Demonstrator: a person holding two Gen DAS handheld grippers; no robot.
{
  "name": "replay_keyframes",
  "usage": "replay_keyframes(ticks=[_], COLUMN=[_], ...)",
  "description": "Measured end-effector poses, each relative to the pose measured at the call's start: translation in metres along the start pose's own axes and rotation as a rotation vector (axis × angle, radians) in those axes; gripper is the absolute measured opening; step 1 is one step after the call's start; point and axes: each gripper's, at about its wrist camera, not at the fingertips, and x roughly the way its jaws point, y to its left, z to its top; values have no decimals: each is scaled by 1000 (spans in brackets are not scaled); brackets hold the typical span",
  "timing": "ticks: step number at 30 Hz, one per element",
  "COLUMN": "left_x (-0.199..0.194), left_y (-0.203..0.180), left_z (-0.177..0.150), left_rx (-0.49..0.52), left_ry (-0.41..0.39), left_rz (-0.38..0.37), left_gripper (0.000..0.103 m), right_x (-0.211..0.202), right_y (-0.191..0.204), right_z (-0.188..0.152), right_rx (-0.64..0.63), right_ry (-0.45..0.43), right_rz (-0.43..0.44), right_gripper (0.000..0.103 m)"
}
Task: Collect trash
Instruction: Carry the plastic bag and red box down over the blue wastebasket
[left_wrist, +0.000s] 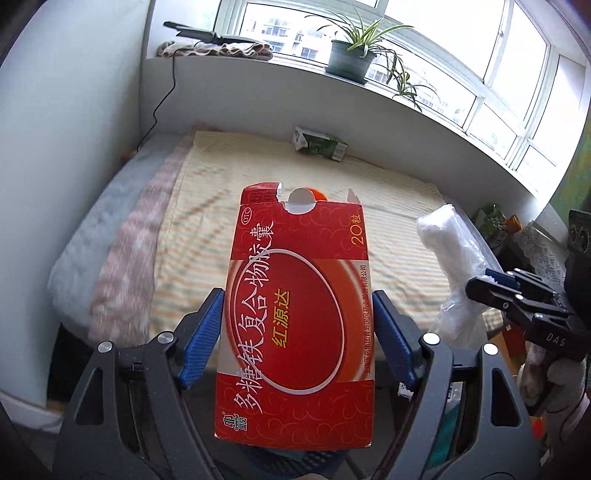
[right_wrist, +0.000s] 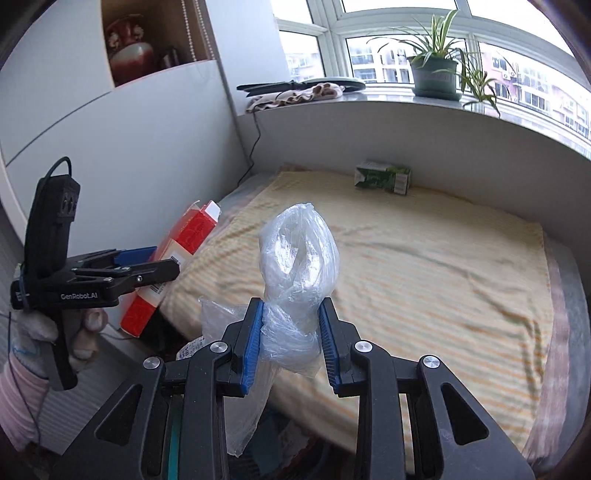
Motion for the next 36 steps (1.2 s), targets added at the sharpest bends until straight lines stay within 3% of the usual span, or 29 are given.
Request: replay_keyframes(ticks=[7, 17, 36], left_x=[-6, 14, 91], left_y=[-1, 1, 13], left_z=[-56, -123, -195], left_rx=[-38, -98, -157], left_ry=[49, 154, 355], left_rz=[-16, -16, 49], left_gripper=[80, 80, 80], right_x=[-7, 19, 81], right_y=[19, 28, 36], right_z=[-54, -111, -179], right_rx=[6, 10, -2], right_ry=[50, 169, 338], right_rz=[18, 14, -35], right_gripper=[28, 28, 28])
